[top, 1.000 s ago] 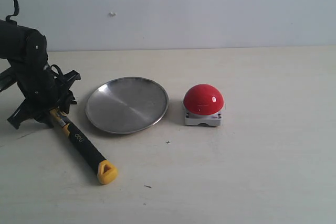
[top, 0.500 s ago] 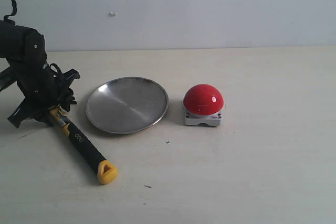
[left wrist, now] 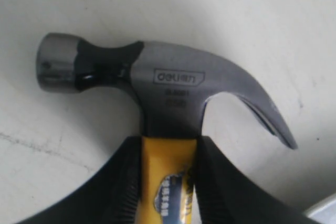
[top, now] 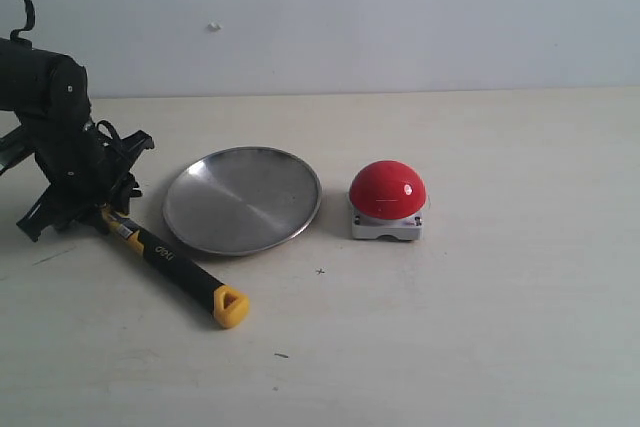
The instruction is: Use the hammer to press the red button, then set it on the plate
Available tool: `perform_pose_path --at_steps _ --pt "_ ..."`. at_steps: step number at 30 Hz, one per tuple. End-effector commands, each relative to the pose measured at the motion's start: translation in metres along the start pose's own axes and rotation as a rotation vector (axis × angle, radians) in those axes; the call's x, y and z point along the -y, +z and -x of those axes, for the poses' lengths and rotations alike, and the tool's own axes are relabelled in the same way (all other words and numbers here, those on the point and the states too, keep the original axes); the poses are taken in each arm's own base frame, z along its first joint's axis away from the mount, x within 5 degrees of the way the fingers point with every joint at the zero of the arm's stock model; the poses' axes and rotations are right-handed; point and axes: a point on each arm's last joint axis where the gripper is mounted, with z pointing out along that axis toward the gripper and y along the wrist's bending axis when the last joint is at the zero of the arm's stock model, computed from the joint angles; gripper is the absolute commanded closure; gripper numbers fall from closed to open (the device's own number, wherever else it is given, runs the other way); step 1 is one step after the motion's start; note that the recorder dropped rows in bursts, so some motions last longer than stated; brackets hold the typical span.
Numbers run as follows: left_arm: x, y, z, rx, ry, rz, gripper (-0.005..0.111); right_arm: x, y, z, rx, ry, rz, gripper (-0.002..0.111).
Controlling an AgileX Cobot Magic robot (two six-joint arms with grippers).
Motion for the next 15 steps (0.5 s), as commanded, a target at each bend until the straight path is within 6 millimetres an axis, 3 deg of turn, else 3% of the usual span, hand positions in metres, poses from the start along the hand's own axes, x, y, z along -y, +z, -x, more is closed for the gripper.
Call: perform_pose_path --at_steps 1,15 --pt "-0.0046 0.0149 -0.0017 -0.018 -0.007 0.029 0.085 -0.0003 -0.0006 0.0009 0.010 -0.014 0.003 0.108" --pt "-0.0055 0.0192 -0.0025 -0.022 -0.006 0.038 0.085 -0.0003 -0.0006 0.0009 0.010 -0.014 0.003 0.108"
